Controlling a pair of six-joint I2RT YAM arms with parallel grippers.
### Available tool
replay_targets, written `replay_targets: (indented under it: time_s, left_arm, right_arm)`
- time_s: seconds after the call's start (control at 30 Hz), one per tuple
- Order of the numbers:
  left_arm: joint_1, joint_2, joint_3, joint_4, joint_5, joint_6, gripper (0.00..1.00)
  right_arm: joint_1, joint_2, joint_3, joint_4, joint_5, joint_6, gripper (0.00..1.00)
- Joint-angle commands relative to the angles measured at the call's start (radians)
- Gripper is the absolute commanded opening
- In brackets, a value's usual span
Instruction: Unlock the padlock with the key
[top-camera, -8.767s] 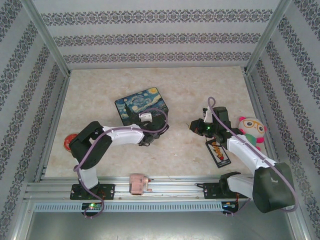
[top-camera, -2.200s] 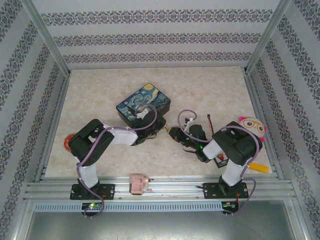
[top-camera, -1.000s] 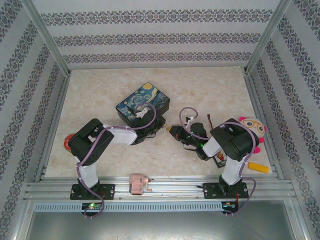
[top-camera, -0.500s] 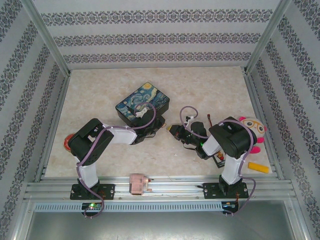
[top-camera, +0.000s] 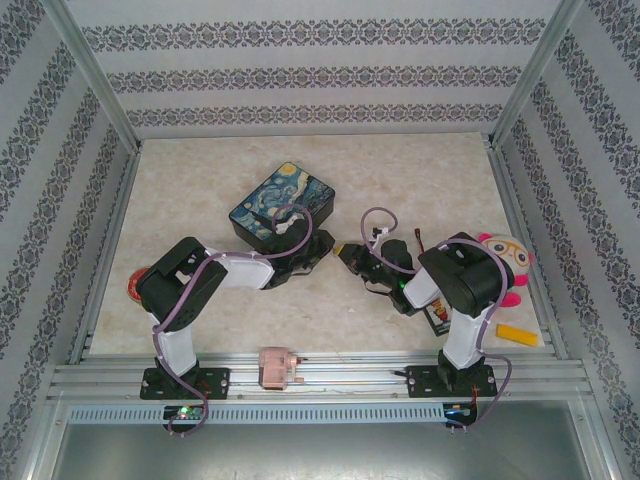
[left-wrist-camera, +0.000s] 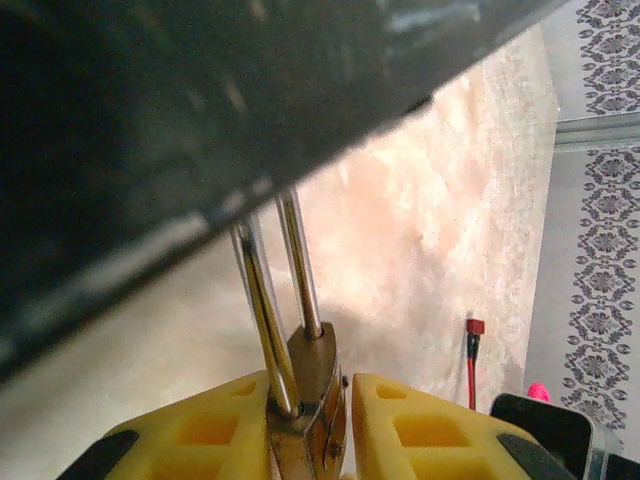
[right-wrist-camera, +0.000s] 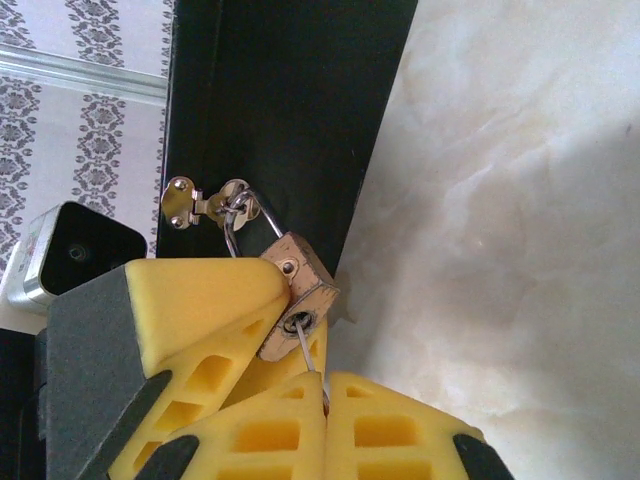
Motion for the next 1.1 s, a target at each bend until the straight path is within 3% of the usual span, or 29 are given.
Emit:
replay_targets:
  time_s: [0.0,0.2,0.4,0.83,1.07]
  left_arm:
    - [-0.032,0.018,-0.044,-0.018,0.114,-0.08,0.16]
    - [-0.033,-0.01,-0.072,-0.025,0.085,-0.031,0.12]
    - [-0.035,-0.013,-0.119,0.069,0.072,-0.02,0.0]
    - [-0.058,-0.065,-0.248,0.361,0.162,0.071,0.0]
    - [-0.061,-0.121,-0.307,0.367,0.191,0.069,0.0]
  right_arm:
    - [0.009,-0.019,0.018,0.067,0.008,0.019,0.0]
    - [0.007,-0.015,-0.01,0.072,-0.006,0.065,0.0]
    - [0.011,-0.016,0.001,0.08,-0.022,0.108,0.0]
    - [0.075,-0.022,-0.067,0.139,-0.004,0.245,0.0]
    - [0.083,-0.02,-0.097,0.139,0.014,0.231,0.0]
